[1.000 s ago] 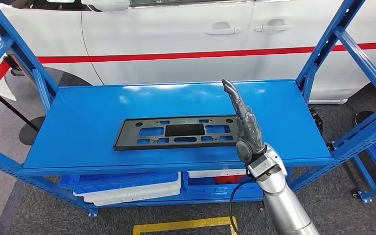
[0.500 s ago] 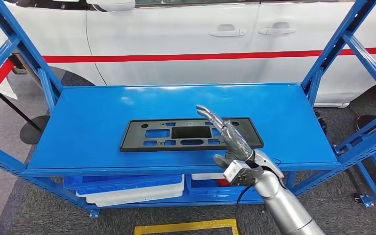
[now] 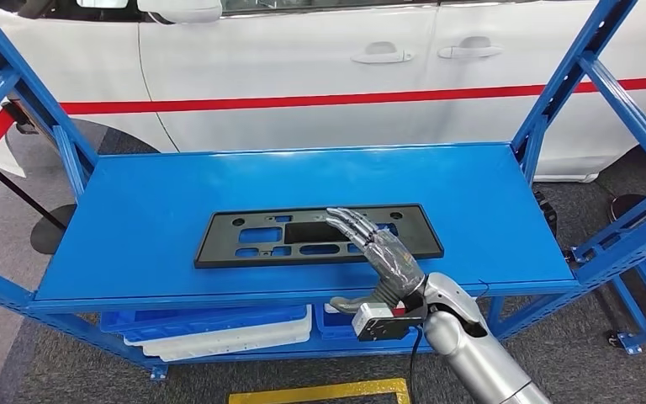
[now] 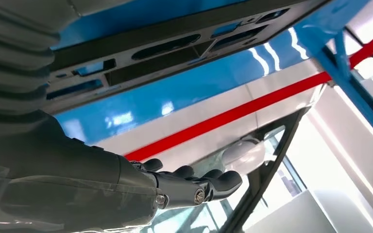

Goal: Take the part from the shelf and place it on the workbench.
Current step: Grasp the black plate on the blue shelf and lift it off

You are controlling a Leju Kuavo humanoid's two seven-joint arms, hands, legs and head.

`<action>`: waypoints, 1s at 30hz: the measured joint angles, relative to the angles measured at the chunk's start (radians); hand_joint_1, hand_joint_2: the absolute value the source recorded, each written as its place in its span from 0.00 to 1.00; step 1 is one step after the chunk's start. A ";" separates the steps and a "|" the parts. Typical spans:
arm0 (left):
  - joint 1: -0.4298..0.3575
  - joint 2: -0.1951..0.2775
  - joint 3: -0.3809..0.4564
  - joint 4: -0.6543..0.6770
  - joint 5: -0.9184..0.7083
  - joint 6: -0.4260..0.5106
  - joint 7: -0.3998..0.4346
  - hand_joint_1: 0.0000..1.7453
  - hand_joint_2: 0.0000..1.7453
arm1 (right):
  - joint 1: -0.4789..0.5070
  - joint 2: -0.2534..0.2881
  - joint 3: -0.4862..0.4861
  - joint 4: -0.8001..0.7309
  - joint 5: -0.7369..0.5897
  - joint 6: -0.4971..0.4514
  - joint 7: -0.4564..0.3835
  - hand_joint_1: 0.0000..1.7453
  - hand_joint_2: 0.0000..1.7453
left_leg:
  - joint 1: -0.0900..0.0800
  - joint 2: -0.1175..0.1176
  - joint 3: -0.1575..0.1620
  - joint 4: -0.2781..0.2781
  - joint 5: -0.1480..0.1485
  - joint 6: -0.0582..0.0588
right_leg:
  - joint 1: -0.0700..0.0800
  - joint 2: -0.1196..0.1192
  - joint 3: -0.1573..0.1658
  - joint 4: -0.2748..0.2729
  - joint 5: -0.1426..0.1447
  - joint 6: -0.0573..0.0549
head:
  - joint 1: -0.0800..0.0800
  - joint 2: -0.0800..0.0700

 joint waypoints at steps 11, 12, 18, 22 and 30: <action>0.000 -0.009 0.001 0.000 -0.010 0.014 -0.014 0.00 0.00 | -0.030 0.077 0.164 0.091 0.438 -0.359 0.208 0.00 1.00 | -0.002 -0.001 0.014 -0.029 0.004 0.043 | -0.006 -0.002 -0.132 0.273 -0.110 0.032 | 0.000 0.000; 0.001 -0.010 0.001 0.000 -0.012 0.014 -0.014 0.00 0.00 | -0.043 0.087 0.178 0.114 0.455 -0.376 0.220 0.00 1.00 | -0.003 -0.002 0.016 -0.028 0.003 0.041 | -0.006 -0.002 -0.108 0.219 -0.074 0.028 | 0.000 0.000; -0.001 -0.013 0.001 0.000 -0.021 0.022 -0.015 0.00 0.00 | -0.130 0.149 0.254 0.254 0.506 -0.444 0.268 0.00 1.00 | -0.007 -0.001 0.013 -0.023 -0.003 0.014 | 0.004 -0.003 -0.015 0.008 0.003 0.001 | 0.000 0.000; 0.000 -0.013 0.001 0.000 -0.022 0.024 -0.015 0.00 0.00 | -0.156 0.176 0.276 0.300 0.509 -0.451 0.269 0.00 1.00 | -0.001 -0.002 -0.039 0.097 -0.074 -0.010 | -0.002 -0.006 -0.007 -0.006 0.009 -0.018 | 0.000 0.000; 0.001 -0.013 0.003 0.000 -0.023 0.043 -0.017 0.00 0.00 | -0.205 0.247 0.334 0.419 0.549 -0.459 0.306 0.00 1.00 | 0.004 -0.002 -0.007 0.010 0.002 -0.012 | 0.004 0.000 -0.001 0.001 0.000 -0.010 | 0.000 0.000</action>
